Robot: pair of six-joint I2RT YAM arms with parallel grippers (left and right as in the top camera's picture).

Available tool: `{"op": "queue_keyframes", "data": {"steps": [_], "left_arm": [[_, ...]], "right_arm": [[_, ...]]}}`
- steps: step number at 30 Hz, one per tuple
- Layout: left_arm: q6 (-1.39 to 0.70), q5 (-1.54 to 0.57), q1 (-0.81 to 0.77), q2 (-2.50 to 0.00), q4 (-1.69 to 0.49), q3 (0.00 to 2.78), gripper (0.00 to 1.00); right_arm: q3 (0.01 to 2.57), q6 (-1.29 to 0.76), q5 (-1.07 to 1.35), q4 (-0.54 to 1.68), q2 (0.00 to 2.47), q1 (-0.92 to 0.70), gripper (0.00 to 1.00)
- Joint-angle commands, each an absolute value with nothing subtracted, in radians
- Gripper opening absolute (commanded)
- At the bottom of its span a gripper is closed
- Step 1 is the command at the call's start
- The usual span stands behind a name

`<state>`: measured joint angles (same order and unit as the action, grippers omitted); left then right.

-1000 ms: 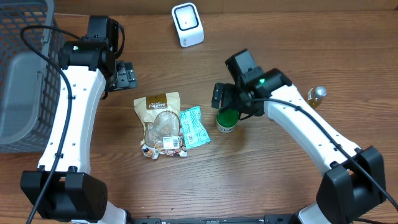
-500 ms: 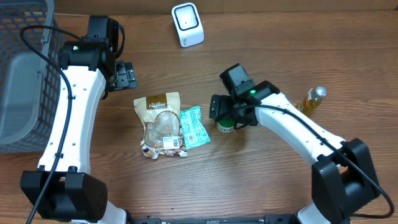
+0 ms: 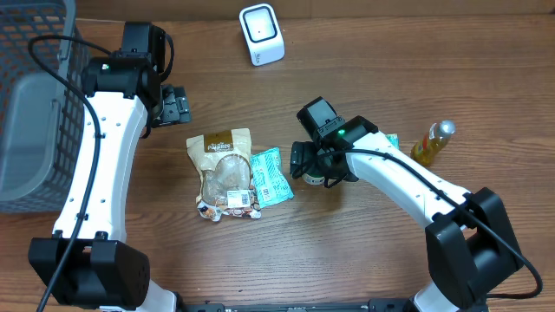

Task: Scan the item barcode
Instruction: 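Lower the right gripper around the green-lidded jar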

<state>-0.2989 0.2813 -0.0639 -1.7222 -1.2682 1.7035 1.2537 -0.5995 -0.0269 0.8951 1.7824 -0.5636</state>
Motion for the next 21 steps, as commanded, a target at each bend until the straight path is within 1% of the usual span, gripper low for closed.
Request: {"op": "queue_keyframes", "data": {"steps": [1,9,21], "left_arm": [[-0.292,0.295,-0.059,-1.726,-1.267,1.717,1.0],[-0.292,0.295,-0.059,-1.726,-1.267,1.717,1.0],[-0.292,0.295,-0.059,-1.726,-1.267,1.717,1.0]], "right_arm": [[1.248,-0.606,-0.064,0.895,1.785,-0.561,1.0],[1.248,-0.606,-0.115,0.895,1.785,-0.558,1.0],[1.248,-0.606,-0.103,0.879,1.784,-0.547,1.0]]}}
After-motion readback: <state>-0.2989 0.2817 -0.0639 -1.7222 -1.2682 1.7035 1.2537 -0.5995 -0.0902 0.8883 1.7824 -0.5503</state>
